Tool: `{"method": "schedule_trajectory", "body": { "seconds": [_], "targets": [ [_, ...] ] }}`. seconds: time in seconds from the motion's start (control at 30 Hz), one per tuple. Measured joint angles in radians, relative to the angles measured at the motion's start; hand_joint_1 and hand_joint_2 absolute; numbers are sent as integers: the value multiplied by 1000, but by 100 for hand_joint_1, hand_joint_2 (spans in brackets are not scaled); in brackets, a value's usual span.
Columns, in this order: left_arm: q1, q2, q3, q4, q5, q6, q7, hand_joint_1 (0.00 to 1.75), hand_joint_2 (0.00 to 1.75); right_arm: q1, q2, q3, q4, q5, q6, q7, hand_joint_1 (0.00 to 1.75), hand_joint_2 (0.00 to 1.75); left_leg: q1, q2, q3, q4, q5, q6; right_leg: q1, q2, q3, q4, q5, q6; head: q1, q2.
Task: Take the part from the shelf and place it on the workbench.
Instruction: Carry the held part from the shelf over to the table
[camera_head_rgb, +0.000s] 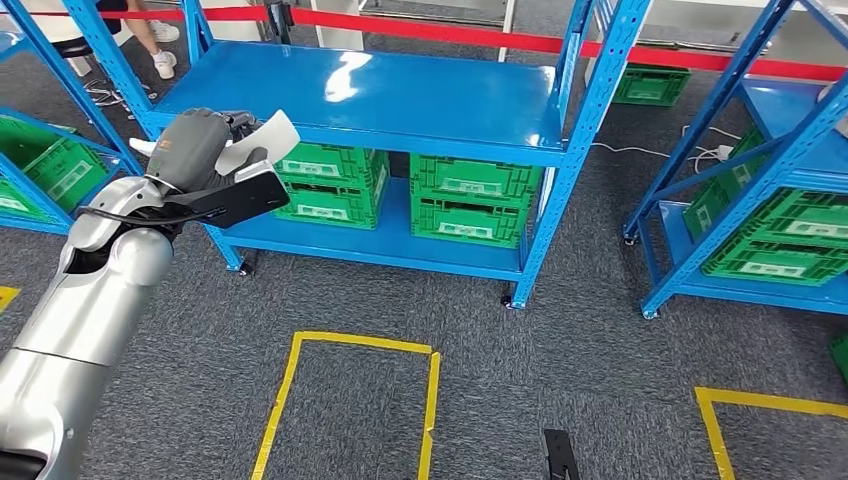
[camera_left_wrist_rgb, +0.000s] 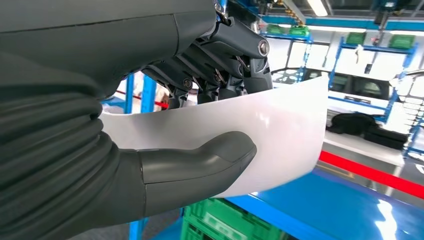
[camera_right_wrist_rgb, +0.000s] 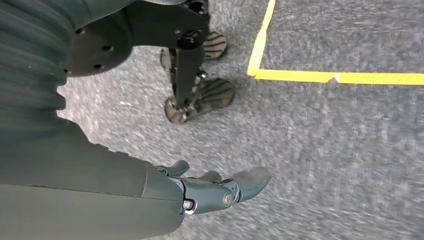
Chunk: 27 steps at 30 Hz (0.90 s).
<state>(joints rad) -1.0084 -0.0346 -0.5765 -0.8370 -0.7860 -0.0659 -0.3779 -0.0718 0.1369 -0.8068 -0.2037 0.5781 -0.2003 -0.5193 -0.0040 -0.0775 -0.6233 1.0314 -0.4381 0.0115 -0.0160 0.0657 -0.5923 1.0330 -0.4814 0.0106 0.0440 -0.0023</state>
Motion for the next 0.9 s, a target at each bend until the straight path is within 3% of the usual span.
{"method": "schedule_trajectory", "body": {
  "seconds": [0.07, 0.13, 0.17, 0.23, 0.3, 0.33, 0.37, 0.4, 0.47, 0.5, 0.57, 0.6, 0.67, 0.73, 0.8, 0.83, 0.9],
  "targets": [
    [-1, 0, 0, 6, -1, 2, -1, 143, 175, 0, 0, 0, 0, 1, 0, 0, 0, 175, 2, -17, -4, -5, 7, -16, 2, -20, 2, -5, 5, -8, 0, 0],
    [-4, 2, 2, 10, -2, 2, -2, 143, 175, -1, 0, 0, 0, 2, 0, 0, 0, 175, 1, 2, -16, 11, -7, -28, -1, -43, 5, -13, 11, -21, -2, 0],
    [-6, 3, 2, 12, -2, 3, -1, 143, 175, -1, 0, 0, 0, 2, 0, -1, 0, 175, 0, 23, -32, 45, -29, -34, -2, -55, 6, -17, 14, -28, -4, 0],
    [-8, 3, 3, 17, -1, 3, -2, 143, 175, 1, 0, 0, 0, 2, 0, 0, 0, 175, 3, 58, -86, 167, -94, -44, -1, -79, 5, -17, 15, -34, -8, 0],
    [-6, 3, 3, 23, -2, 3, -1, 143, 175, 2, 1, 0, 0, 2, 0, 0, 0, 175, 9, 67, -126, 264, -126, -51, -1, -104, 4, -17, 14, -35, -8, 0],
    [-6, 3, 3, 25, -2, 3, -1, 143, 175, 2, 1, 0, 0, 3, 0, 1, 0, 175, 11, 71, -121, 263, -117, -53, -1, -116, 4, -16, 14, -35, -8, 0],
    [-6, 3, 3, 28, -2, 3, -1, 143, 175, 1, 1, 0, 0, 3, 0, 1, 0, 175, 13, 78, -96, 222, -91, -55, -1, -128, 4, -15, 14, -34, -8, 0],
    [-7, 3, 3, 29, -3, 4, -1, 143, 175, 1, 1, 0, 0, 3, 0, 2, 0, 175, 13, 94, -57, 153, -60, -54, -1, -139, 4, -13, 12, -32, -8, 0],
    [-11, 2, 3, 29, -3, 5, -2, 143, 175, 1, 1, 0, 0, 2, 0, 3, 0, 175, 8, 131, 8, 33, -24, -45, 4, -158, 3, -7, 8, -24, -8, 0],
    [-13, 0, 3, 29, -4, 6, -2, 143, 175, 1, 0, 0, 0, 2, 0, 4, 0, 175, 5, 139, 22, 5, -20, -38, 8, -168, 3, -5, 7, -19, -6, 0],
    [-14, -1, 3, 32, -6, 10, -1, 143, 175, 0, 0, 0, 0, 2, 0, 5, 0, 175, 3, 121, 18, -3, -17, -21, 11, -189, 5, -6, 7, -10, -3, 0],
    [-14, -1, 3, 34, -7, 11, -1, 143, 175, -1, 0, 0, 0, 2, 0, 5, 0, 175, 3, 110, 16, -5, -13, -15, 9, -188, 6, -4, 4, -5, -2, 0],
    [-15, -1, 4, 35, -10, 12, 0, 143, 175, -2, 1, -1, 0, 2, 0, 5, 0, 175, 7, 89, 14, -9, -6, -2, 4, -145, -10, 40, -29, 6, 0, 0],
    [-15, -5, 4, 37, -12, 13, 1, 143, 175, 0, 1, -1, 0, 2, 0, 6, 0, 175, 8, 67, 9, -10, -1, 6, 2, -87, -61, 162, -96, 10, 3, 0],
    [-14, -8, 4, 42, -13, 13, 0, 143, 175, 2, 1, -2, 0, 2, 0, 7, 0, 175, 6, 40, 4, -7, 1, 9, 3, -69, -115, 275, -137, 9, 5, 0],
    [-13, -9, 4, 44, -13, 13, 0, 143, 175, 3, 1, -2, 0, 2, 0, 7, 0, 175, 5, 26, 2, -5, 2, 9, 4, -67, -119, 284, -130, 6, 5, 0],
    [-13, -9, 4, 46, -13, 13, 0, 143, 175, 3, 1, -3, 0, 2, 0, 7, 0, 175, 5, -2, 1, 0, 3, 7, 4, -51, -72, 183, -66, -2, 5, 0]
  ]
}}
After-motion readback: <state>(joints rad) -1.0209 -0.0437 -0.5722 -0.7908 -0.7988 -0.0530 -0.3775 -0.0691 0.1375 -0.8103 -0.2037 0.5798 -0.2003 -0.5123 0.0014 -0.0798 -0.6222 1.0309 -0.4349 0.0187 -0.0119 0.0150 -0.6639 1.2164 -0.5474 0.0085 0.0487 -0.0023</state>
